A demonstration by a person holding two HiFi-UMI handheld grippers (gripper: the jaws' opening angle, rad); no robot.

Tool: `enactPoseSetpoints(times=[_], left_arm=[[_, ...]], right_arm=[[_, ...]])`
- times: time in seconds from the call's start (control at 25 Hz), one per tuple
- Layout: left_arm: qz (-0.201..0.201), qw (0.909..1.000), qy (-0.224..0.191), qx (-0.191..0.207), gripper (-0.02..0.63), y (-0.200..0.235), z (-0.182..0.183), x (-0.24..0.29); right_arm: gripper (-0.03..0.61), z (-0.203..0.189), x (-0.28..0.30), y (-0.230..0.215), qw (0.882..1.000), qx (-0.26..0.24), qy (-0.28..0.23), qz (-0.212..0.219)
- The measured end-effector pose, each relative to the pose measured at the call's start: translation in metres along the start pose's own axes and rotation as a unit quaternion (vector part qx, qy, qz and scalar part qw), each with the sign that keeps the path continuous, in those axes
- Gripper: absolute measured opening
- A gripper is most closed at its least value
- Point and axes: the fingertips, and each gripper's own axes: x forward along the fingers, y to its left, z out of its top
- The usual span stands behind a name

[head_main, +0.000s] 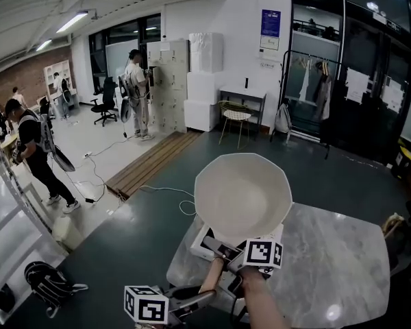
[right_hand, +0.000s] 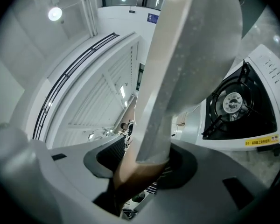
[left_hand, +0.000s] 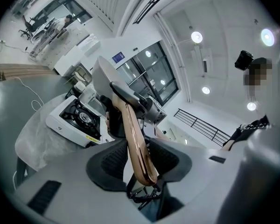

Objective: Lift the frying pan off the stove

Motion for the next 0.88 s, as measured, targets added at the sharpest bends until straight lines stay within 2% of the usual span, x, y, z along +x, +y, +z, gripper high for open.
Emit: enactPoseSetpoints(times=[0.12, 0.4, 0.68, 0.88], left_arm=[[-0.009, 0.9998, -0.017, 0.000, 0.156, -0.003, 0.008, -0.004], [-0.023, 0.9994, -0.019, 0.019, 0.156, -0.010, 0.017, -0.007], [-0.053, 0.9980, -0.001, 0.034, 0.156, -0.028, 0.013, 0.003], [-0.088, 0.9953, 0.013, 0.037, 0.153, -0.039, 0.008, 0.019]], right_arm=[[0.219, 0.006, 0.003, 0.011, 1.000, -0.010, -0.005, 0.004], [0.219, 0.013, 0.002, 0.025, 0.999, -0.020, -0.029, 0.015], [0.225, 0.022, -0.031, 0.030, 0.998, -0.027, -0.055, 0.000], [0.227, 0.034, -0.066, 0.026, 0.995, -0.027, -0.092, -0.017]])
